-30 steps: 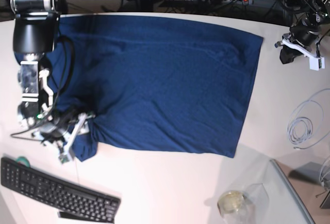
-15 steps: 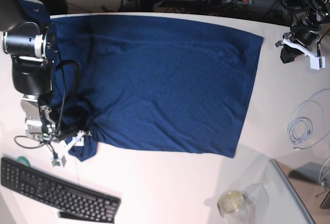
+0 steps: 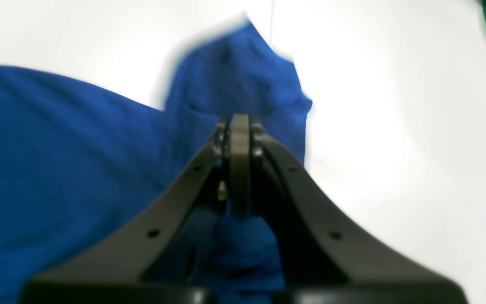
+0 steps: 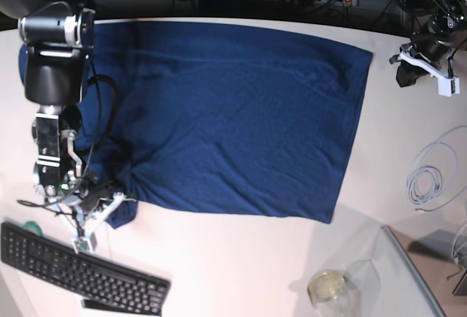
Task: Layout the t-shirt on the table in an organized manner, then fold the t-shirt properly
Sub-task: 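Grasp the bunched shirt sleeve near the hem with the right gripper, then drag the grasped sleeve with the right gripper across the shirt body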
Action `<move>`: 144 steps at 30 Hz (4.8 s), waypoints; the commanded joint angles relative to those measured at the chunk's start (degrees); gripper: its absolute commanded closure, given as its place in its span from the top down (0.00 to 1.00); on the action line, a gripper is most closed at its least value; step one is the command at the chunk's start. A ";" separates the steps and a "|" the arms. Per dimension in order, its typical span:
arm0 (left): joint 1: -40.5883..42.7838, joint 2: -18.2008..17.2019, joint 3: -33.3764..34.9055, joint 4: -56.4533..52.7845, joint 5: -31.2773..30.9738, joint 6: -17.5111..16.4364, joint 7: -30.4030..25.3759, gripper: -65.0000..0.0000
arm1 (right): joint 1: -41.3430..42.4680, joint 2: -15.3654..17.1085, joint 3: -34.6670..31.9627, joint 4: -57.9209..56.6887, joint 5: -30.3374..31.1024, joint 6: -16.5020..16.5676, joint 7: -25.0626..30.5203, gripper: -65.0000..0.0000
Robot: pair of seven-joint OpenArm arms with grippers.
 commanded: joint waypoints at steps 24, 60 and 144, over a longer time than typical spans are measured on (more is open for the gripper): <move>0.36 -1.25 -0.40 -0.19 -0.74 -0.21 -0.97 0.00 | 10.72 1.44 9.42 -25.54 0.48 -5.45 11.19 0.43; -0.26 -3.19 -0.49 -3.71 -0.74 -0.30 -1.23 0.00 | 0.08 -8.67 8.81 11.83 0.48 4.04 -9.56 0.00; 0.36 -4.50 -0.05 1.13 -0.74 -0.30 -0.97 0.00 | -5.28 -6.39 -33.83 38.29 1.18 -5.72 -13.78 0.03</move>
